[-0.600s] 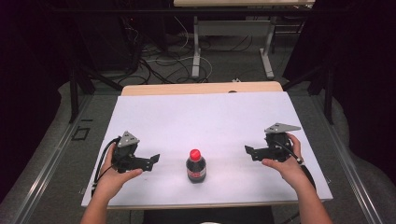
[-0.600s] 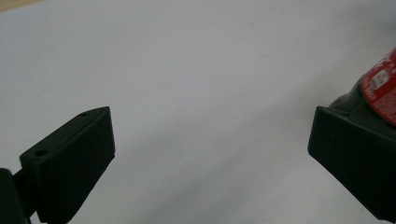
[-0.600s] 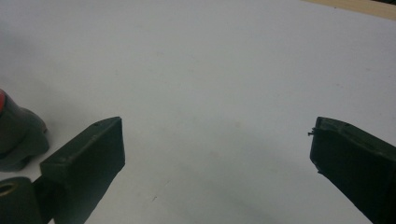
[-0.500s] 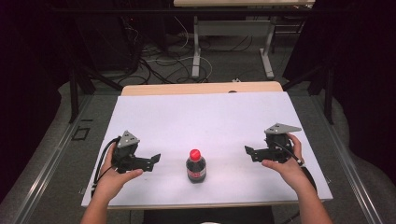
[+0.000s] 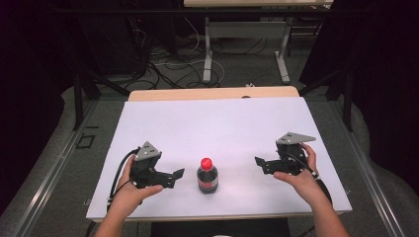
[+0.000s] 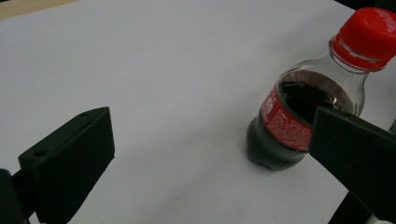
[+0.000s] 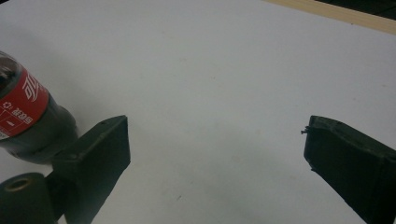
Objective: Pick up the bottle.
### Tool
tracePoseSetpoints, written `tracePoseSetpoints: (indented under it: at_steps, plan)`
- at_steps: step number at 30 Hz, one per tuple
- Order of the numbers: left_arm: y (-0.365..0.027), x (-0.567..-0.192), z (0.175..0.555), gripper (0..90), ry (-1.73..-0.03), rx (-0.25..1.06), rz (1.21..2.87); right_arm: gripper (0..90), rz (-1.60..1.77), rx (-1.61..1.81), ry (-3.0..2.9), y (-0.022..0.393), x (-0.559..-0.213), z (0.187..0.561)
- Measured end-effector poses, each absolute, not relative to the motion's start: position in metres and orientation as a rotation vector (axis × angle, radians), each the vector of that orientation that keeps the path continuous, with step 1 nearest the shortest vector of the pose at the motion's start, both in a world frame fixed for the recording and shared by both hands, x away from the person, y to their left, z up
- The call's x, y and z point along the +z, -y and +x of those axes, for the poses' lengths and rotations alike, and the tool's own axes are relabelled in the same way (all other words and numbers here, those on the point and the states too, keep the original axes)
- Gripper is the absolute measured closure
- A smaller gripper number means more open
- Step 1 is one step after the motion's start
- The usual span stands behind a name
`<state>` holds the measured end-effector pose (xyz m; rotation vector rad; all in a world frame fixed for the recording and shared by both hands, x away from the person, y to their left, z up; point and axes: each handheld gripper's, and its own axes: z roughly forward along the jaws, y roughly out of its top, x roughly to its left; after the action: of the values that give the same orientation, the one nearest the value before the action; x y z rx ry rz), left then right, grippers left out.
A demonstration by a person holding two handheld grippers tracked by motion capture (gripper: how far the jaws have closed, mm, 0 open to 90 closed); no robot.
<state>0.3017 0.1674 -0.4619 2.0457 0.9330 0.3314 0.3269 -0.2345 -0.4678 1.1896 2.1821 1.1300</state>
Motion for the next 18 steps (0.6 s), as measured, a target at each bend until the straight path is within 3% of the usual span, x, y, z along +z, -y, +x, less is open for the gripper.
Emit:
tracePoseSetpoints:
  at_steps: [18]
  plan:
    - [-0.108, -0.500, 0.293, 2.8, -0.821, 0.253, 2.052, 8.2, 1.140, 1.119, -2.240, 0.219, -0.478, 0.326]
